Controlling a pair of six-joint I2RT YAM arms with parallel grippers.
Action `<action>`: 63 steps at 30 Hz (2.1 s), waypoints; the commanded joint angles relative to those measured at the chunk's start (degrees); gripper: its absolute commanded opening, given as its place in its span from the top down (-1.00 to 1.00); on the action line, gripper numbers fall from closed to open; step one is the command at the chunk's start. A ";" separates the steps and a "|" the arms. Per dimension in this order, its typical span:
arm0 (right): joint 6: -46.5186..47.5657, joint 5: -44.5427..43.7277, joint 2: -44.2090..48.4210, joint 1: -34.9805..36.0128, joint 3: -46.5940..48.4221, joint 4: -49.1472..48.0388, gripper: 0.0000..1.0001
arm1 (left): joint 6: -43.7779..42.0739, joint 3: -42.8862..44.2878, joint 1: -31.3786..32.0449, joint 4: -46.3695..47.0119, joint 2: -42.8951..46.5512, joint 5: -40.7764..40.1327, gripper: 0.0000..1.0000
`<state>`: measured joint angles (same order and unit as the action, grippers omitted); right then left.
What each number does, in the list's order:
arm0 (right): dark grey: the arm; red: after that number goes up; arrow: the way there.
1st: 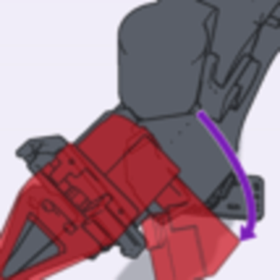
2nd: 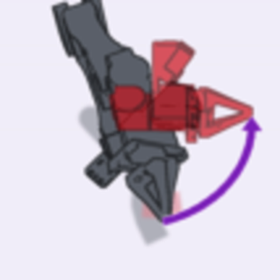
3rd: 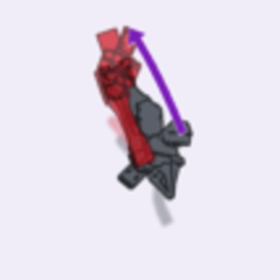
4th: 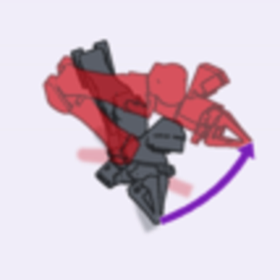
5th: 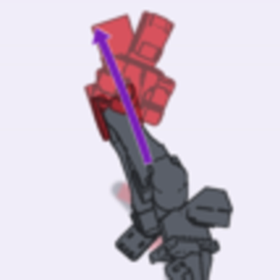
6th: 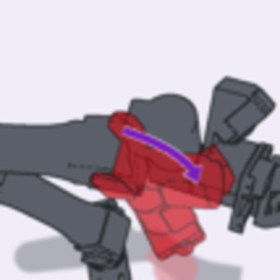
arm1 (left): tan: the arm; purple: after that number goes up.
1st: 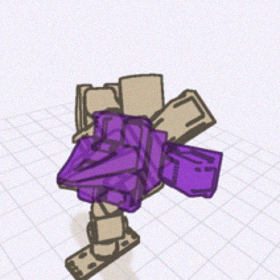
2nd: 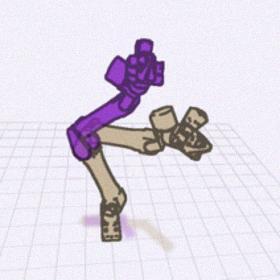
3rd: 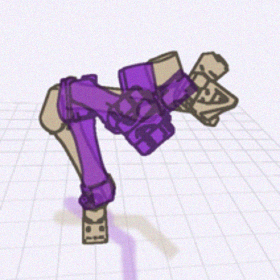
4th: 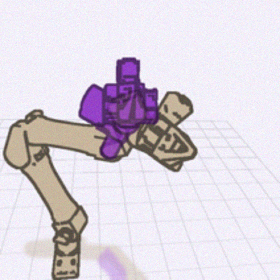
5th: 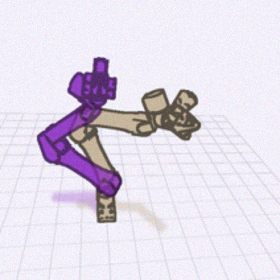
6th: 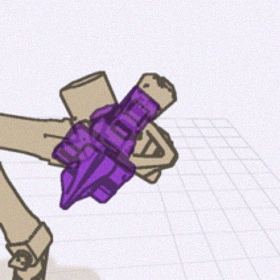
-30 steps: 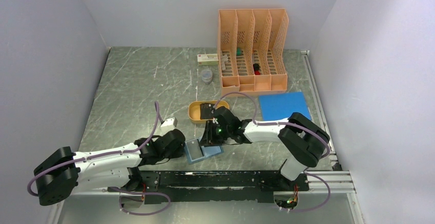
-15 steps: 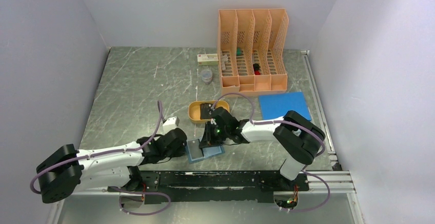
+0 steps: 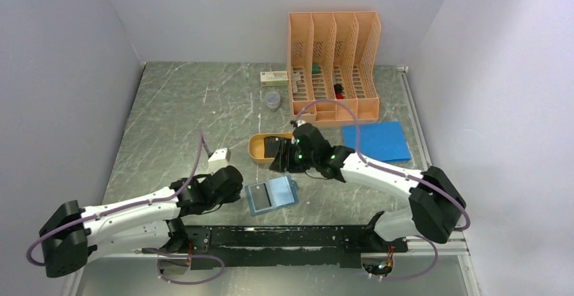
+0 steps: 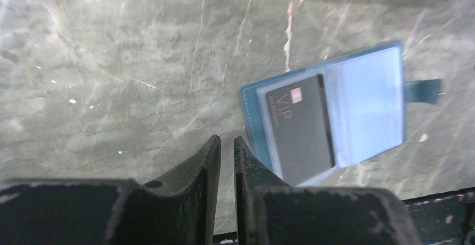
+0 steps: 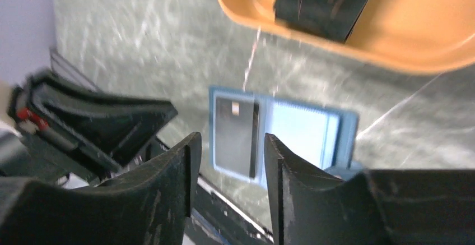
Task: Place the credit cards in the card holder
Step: Insert the credit card into the card holder, then pick up the credit card from the storage box.
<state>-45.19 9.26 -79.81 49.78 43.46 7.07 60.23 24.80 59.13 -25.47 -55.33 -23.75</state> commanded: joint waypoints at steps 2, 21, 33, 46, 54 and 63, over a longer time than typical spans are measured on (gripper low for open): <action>5.86 -7.58 2.17 -4.82 5.68 3.99 -0.06 | -1.91 4.83 -0.52 -5.76 5.88 -7.48 0.51; 0.70 -1.86 -20.30 -14.84 14.58 -4.40 -0.10 | -16.84 26.91 -18.94 22.13 -25.11 19.24 0.36; -0.05 2.99 -23.70 -16.17 13.63 -6.83 0.20 | -17.17 31.10 -21.09 22.88 -37.13 20.41 0.42; 0.42 4.90 -24.84 -17.18 12.51 -8.43 0.23 | -17.18 31.17 -21.78 21.60 -40.07 19.07 0.46; 0.94 4.63 -25.86 -17.43 12.96 -6.02 0.34 | -17.32 32.75 -21.87 20.13 -42.89 19.53 0.52; 0.20 5.54 -24.04 -18.43 10.70 -7.89 0.61 | -17.33 32.66 -22.02 19.81 -43.33 18.84 0.53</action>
<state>-45.47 16.01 -104.38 32.18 55.94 -1.76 43.75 55.68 37.63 -5.37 -98.24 -4.71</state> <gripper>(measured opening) 0.217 0.239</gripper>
